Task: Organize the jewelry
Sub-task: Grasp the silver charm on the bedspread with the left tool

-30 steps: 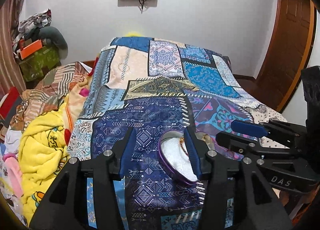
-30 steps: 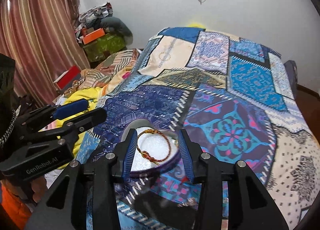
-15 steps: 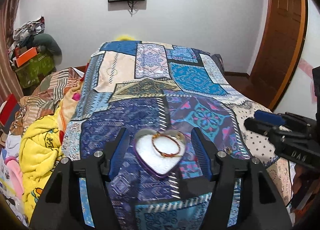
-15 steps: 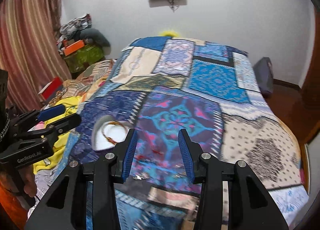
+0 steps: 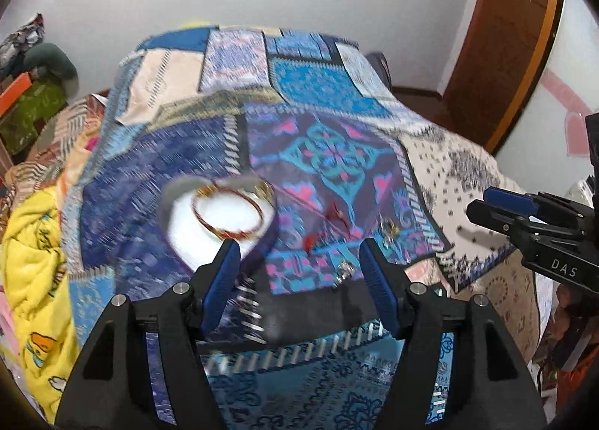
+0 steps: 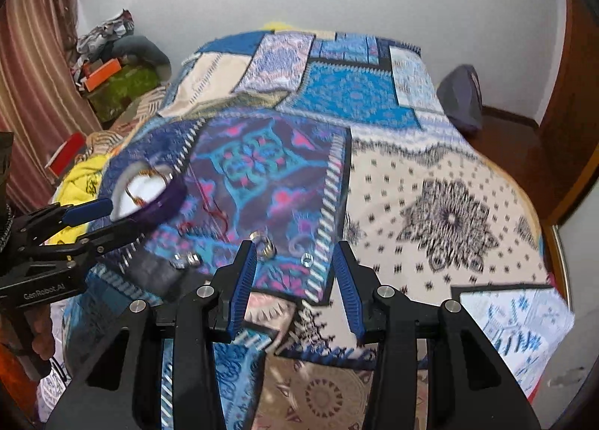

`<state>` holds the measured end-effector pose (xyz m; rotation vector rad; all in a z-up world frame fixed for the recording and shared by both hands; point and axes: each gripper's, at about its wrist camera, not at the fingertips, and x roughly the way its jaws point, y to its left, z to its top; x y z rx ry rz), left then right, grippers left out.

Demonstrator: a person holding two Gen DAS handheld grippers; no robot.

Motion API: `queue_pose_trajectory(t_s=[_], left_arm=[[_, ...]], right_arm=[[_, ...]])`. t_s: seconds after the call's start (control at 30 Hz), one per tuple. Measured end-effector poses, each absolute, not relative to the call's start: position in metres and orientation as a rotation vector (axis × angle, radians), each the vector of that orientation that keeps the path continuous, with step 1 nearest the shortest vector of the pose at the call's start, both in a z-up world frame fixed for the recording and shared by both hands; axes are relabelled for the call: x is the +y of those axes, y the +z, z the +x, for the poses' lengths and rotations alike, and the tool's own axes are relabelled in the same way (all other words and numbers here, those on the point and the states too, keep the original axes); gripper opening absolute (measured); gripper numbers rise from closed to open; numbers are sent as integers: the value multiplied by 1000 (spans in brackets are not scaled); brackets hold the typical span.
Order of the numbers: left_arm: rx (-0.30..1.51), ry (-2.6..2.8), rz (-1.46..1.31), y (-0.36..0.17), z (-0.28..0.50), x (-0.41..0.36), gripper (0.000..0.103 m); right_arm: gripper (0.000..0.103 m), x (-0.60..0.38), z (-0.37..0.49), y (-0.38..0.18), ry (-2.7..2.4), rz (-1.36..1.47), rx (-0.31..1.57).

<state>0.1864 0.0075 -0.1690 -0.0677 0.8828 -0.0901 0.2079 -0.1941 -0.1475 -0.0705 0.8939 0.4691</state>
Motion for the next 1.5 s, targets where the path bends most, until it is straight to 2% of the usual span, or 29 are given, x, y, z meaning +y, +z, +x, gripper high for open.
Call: queue_pose_trajectory(t_s=[0.2, 0.4, 0.47, 0.53, 0.6, 0.67, 0.93, 1.13, 1.5], left_arm=[[938, -127, -42, -194, 196, -8, 65], [985, -189, -40, -211, 204, -19, 46], [999, -208, -35, -216, 207, -22, 35], [1006, -226, -29, -221, 209, -24, 30], [1001, -237, -21, -222, 210, -27, 30], [999, -247, -15, -223, 211, -29, 25], [998, -246, -28, -229, 216, -27, 15], [993, -244, -35, -229, 215, -27, 15], [972, -230, -70, -220, 209, -22, 15]], right_arm=[[39, -187, 209, -170, 528, -62, 962], [39, -177, 215, -187, 579, -40, 1002], [39, -175, 217, -191, 604, -21, 1016], [39, -173, 218, -193, 605, -11, 1016], [34, -171, 218, -195, 612, -11, 1017], [25, -166, 218, -197, 635, -9, 1029], [21, -150, 226, -204, 621, -31, 1029], [10, -147, 228, -206, 585, -46, 1006], [9, -147, 221, -190, 581, -41, 973]])
